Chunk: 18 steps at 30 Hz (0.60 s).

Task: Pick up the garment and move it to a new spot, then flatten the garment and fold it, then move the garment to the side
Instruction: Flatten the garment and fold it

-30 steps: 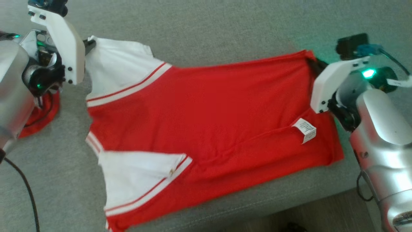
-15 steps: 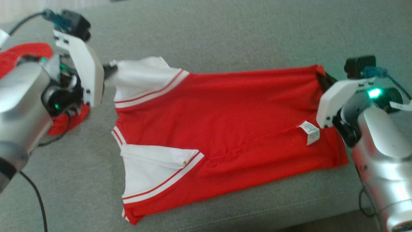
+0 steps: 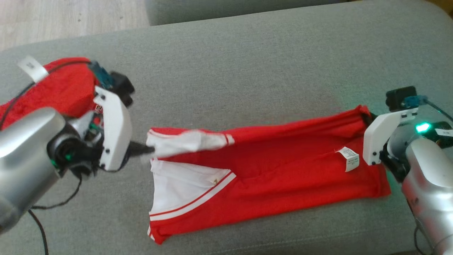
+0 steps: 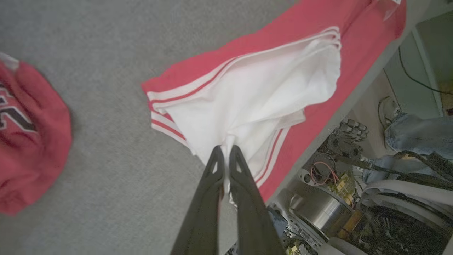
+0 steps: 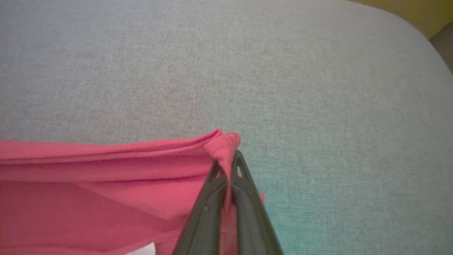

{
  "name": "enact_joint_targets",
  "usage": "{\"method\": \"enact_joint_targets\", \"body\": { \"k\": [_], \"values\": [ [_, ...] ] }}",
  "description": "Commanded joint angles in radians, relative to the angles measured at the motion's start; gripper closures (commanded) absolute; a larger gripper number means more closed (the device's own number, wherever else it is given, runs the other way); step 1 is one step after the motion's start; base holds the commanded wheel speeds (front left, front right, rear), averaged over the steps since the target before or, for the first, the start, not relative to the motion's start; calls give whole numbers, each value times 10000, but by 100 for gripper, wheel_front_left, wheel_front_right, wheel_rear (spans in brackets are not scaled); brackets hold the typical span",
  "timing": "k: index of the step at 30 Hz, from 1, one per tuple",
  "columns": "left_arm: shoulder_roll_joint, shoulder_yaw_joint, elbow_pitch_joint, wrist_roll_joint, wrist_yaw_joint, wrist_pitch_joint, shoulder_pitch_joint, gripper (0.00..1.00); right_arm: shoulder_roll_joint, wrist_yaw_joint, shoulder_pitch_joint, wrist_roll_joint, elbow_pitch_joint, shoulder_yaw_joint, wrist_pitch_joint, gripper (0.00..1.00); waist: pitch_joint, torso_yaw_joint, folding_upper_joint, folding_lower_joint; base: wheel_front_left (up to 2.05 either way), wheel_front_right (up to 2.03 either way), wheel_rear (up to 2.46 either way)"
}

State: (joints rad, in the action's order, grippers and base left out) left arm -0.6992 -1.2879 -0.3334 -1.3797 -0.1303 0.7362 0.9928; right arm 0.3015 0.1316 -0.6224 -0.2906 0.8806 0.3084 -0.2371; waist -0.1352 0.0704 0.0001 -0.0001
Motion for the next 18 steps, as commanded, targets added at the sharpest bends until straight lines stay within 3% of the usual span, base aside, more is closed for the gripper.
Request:
{"method": "enact_joint_targets", "body": {
  "k": [1, 7, 15, 16, 17, 18],
  "values": [
    [-596, 433, 482, -186, 135, 284, 358, 100, 283, -9, -169, -131, -151, 370, -129, 100, -14, -21, -1, 1, 0, 0, 0],
    [-776, 326, 1242, -470, 451, 749, -229, 100, 538, -9, -345, -689, -81, 1343, -1056, 100, 0, 112, -1, 1, 0, 0, 0],
    [-691, 231, 1270, -492, 528, 761, -1051, 100, 1097, -9, -244, -1624, -732, 2426, -2258, 100, 139, 327, -1, 1, 0, 0, 0],
    [-646, 224, 1235, -526, 523, 750, -1155, 100, 1155, -9, -216, -1721, -824, 2543, -2368, 97, 150, 347, -1, 1, 0, 0, 0],
    [-597, 218, 1187, -553, 516, 735, -1255, 100, 1200, -9, -188, -1828, -905, 2651, -2466, 85, 161, 364, -1, 1, 0, 0, 0],
    [-543, 212, 1123, -543, 509, 692, -1342, 100, 1227, -9, -148, -1944, -966, 2747, -2591, 58, 174, 382, -1, 1, 0, 0, 0]
  ]
}}
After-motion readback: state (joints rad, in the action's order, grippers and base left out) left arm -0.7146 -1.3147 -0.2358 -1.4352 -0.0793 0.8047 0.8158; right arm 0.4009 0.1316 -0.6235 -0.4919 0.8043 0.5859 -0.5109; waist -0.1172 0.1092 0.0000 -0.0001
